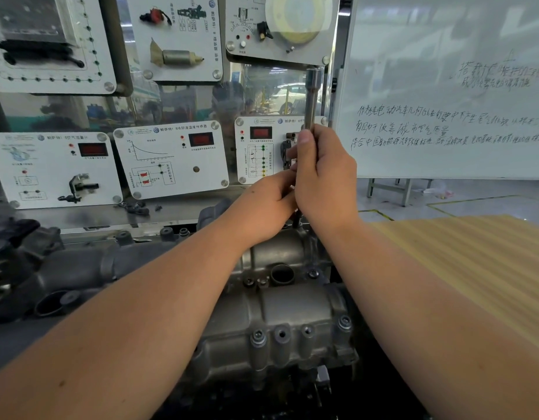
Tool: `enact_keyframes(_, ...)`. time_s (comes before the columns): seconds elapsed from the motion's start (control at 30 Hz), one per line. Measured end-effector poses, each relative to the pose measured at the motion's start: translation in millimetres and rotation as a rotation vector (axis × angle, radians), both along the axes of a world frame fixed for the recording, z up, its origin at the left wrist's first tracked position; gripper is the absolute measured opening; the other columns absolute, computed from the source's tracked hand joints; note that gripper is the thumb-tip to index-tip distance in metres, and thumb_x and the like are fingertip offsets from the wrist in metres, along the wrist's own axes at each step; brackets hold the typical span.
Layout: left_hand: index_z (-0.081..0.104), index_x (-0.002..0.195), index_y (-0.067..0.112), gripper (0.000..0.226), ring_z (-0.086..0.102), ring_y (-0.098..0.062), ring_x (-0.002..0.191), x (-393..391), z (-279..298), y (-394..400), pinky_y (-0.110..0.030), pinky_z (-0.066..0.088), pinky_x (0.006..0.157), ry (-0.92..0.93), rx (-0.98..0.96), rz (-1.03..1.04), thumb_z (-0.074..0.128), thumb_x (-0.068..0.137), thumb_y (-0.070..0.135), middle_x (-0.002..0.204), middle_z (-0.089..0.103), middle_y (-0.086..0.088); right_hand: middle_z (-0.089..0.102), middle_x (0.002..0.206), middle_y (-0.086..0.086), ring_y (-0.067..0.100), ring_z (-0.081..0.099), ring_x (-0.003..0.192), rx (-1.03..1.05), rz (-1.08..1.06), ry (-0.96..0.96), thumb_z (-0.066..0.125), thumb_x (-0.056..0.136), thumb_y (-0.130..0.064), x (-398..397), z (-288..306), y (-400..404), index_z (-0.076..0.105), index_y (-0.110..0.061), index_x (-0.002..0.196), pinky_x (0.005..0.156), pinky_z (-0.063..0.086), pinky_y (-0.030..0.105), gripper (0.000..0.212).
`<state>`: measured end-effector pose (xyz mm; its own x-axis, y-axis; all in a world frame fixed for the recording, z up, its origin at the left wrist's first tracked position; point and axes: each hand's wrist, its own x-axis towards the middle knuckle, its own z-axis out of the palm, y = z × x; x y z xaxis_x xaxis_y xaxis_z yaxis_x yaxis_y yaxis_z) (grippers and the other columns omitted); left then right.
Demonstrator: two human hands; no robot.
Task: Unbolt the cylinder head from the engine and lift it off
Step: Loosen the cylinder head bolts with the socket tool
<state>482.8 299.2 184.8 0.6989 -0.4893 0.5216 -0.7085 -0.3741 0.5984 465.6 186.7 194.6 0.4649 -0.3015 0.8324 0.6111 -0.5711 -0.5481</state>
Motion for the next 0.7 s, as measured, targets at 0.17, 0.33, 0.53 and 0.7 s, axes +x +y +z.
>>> enact_keyframes(0.17, 0.060, 0.104, 0.037, 0.019, 0.062, 0.004, 0.064, 0.6, 0.5, 0.5, -0.013, 0.042, 0.054, 0.001, 0.009, 0.009, 0.053, 0.100, 0.019, 0.080, 0.070, 0.013, 0.065, 0.084, -0.015, -0.005, 0.062, 0.078, 0.014, 0.019, -0.023, 0.057, 0.102, -0.031, 0.2, -0.9, -1.8, 0.053, -0.023, 0.109, 0.067, 0.044, 0.009, 0.011)
enact_keyframes(0.33, 0.060, 0.101, 0.043, 0.024, 0.069, -0.017, 0.084, -1.7, -0.3, -0.8, -0.048, 0.058, 0.078, 0.012, -0.006, 0.004, 0.048, 0.101, 0.022, 0.094, 0.074, -0.001, 0.062, 0.084, -0.005, 0.011, 0.056, 0.080, -0.048, -0.020, -0.022, 0.046, 0.106, -0.024, -0.4, 0.6, 0.0, 0.063, -0.014, 0.099, 0.069, 0.039, 0.021, 0.021)
enact_keyframes(0.53, 0.060, 0.103, 0.033, 0.013, 0.066, -0.005, 0.073, 2.8, -0.4, 0.9, -0.024, 0.054, 0.064, 0.006, -0.006, 0.004, 0.053, 0.100, 0.022, 0.085, 0.072, 0.005, 0.070, 0.084, -0.008, 0.001, 0.064, 0.077, 0.044, 0.044, -0.006, 0.051, 0.104, -0.035, -3.1, 0.0, 0.1, 0.053, -0.025, 0.116, 0.065, 0.047, 0.017, 0.016)
enact_keyframes(0.7, 0.059, 0.105, 0.034, 0.012, 0.068, -0.004, 0.073, 3.3, -1.0, 0.8, -0.027, 0.057, 0.064, 0.008, -0.015, 0.009, 0.054, 0.101, 0.024, 0.086, 0.072, 0.006, 0.060, 0.080, -0.019, -0.010, 0.058, 0.075, 0.010, 0.003, -0.038, 0.056, 0.103, -0.029, -0.5, 0.6, -2.4, 0.055, -0.022, 0.102, 0.066, 0.042, 0.006, 0.008)
